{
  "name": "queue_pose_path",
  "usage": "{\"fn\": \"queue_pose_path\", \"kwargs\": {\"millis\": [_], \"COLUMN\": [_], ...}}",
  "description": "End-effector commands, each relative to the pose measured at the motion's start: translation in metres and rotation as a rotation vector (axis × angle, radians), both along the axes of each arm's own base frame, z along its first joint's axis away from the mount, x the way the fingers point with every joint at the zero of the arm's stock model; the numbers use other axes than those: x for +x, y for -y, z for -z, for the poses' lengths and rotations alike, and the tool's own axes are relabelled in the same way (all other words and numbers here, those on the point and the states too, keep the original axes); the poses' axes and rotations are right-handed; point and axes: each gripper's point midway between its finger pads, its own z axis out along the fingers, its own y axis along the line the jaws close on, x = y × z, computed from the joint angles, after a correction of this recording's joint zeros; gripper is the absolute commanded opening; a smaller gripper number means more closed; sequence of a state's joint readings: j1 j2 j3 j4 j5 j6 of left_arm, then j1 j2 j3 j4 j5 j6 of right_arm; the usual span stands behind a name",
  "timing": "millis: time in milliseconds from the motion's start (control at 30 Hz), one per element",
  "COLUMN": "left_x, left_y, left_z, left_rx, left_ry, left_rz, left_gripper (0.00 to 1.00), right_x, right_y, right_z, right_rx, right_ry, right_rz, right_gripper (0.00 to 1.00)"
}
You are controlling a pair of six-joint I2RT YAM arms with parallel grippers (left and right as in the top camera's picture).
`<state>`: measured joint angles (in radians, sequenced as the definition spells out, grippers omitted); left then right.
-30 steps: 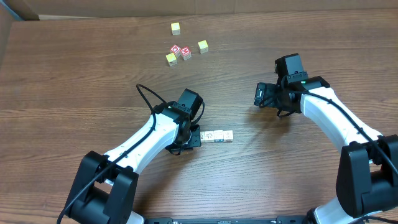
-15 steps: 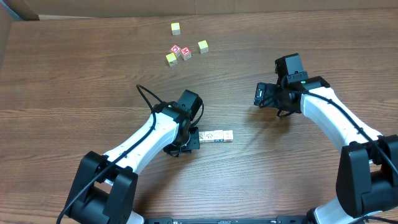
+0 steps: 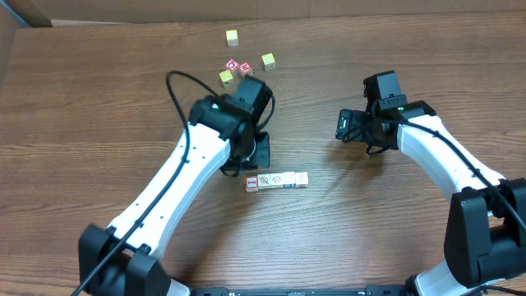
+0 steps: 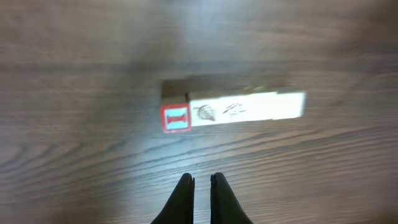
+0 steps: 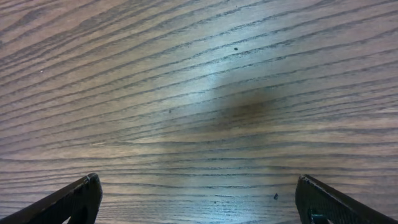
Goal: Flip 5 blocks
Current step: 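Raise the left gripper and withdraw it toward the back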
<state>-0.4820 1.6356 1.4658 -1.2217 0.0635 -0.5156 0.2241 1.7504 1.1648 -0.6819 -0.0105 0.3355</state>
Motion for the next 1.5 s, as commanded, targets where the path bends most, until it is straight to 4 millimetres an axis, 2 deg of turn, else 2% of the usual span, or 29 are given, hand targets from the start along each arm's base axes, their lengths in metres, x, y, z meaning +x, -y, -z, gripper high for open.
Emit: {"fn": "queue_pose_path", "kwargs": {"millis": [0,133,367,600,767,800,867,967,1000,1033,1067,1100,1233,1467], "left_x": [0.012,0.013,0.002,0.008,0.009,0.009,0.009,0.009,0.009,0.009,0.009,0.008,0.009,0.015], "left_y": [0.004,0.006,-0.007,-0.007,-0.007,-0.007,-0.007,-0.007,-0.007,-0.007,-0.007,-0.007,-0.008,-0.01], "left_z": [-0.033,-0.036,-0.032,-0.032,-0.032,-0.032,-0.032,-0.031,-0.031,-0.031,-0.031,-0.031,-0.031,-0.032], "left_rx": [-0.043,-0.055,0.006,0.014,0.011,0.012,0.012,0.013,0.013,0.013,0.014,0.014,0.018,0.025], "left_ry": [0.089,0.094,0.053,0.078,0.08,0.08,0.079,0.078,0.078,0.077,0.076,0.076,0.08,0.099], "left_rz": [0.014,0.017,0.01,0.004,-0.004,-0.003,-0.003,-0.003,-0.003,-0.003,-0.003,-0.003,-0.005,-0.051], "left_gripper": [0.04,0.04,0.04,0.09,0.08,0.08,0.08,0.09,0.09,0.09,0.09,0.09,0.09,0.09], "right_x": [0.006,0.006,0.006,0.006,0.007,0.006,0.0,-0.012,-0.015,-0.017,-0.02,-0.023,-0.028,-0.031], "right_y": [0.0,0.0,0.0,0.0,-0.001,-0.002,-0.019,-0.044,-0.048,-0.05,-0.051,-0.051,-0.059,-0.056], "right_z": [-0.008,-0.008,-0.008,-0.008,-0.008,-0.008,-0.009,-0.013,-0.013,-0.014,-0.014,-0.013,-0.031,-0.093], "right_rx": [-0.005,-0.006,-0.006,-0.006,0.002,0.017,0.132,0.279,0.302,0.313,0.321,0.327,0.382,0.38], "right_ry": [0.026,0.027,0.027,0.027,0.03,0.026,-0.017,-0.078,-0.095,-0.105,-0.117,-0.129,-0.121,-0.024], "right_rz": [-0.004,-0.004,-0.004,-0.004,0.006,0.021,0.053,0.014,0.005,0.001,-0.001,-0.001,-0.026,-0.035], "right_gripper": [1.0,1.0,1.0,1.0,1.0,1.0,1.0,1.0,0.94,0.7,0.15,0.04,0.04,0.04]}}
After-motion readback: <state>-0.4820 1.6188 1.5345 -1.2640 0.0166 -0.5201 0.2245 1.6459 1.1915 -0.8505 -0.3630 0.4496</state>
